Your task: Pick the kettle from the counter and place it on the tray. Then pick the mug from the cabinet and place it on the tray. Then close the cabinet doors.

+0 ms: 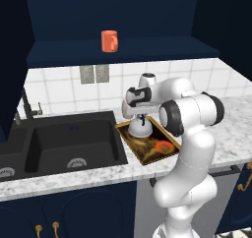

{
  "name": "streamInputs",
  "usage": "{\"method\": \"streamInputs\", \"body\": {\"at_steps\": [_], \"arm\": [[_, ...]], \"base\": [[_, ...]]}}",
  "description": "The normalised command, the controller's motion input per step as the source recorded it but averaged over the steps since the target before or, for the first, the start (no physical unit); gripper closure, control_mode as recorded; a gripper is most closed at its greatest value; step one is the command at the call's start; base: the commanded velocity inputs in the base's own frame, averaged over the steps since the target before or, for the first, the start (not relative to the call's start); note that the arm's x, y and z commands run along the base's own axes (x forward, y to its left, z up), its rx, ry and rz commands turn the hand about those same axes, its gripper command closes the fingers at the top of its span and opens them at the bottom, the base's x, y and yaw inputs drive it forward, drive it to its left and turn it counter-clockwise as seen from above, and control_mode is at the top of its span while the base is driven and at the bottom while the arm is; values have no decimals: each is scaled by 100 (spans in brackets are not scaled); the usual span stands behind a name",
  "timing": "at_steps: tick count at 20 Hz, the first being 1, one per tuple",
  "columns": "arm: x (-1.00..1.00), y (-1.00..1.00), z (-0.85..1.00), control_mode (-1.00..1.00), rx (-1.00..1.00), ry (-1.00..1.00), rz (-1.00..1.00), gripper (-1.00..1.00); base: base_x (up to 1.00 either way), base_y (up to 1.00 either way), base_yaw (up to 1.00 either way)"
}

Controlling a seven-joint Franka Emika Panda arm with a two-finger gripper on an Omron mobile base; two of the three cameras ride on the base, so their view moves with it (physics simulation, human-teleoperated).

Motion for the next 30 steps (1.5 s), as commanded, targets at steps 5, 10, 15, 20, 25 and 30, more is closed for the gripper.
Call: {"method": "streamInputs", "body": {"at_steps": [5, 10, 15, 20, 25, 30], "arm": [[-8, 0, -20, -100, 0, 0, 1, -100], [-29, 0, -2, -100, 0, 0, 0, -100], [-60, 0, 24, -100, 0, -9, 0, -100], [-52, 0, 40, -100, 0, -16, 0, -100], [-74, 9, 53, -100, 0, -24, 0, -100], [-62, 30, 72, -100, 0, -28, 0, -100]], "base": [[0, 0, 0], [0, 0, 0], [0, 0, 0], [0, 0, 0], [0, 0, 0], [0, 0, 0]]}}
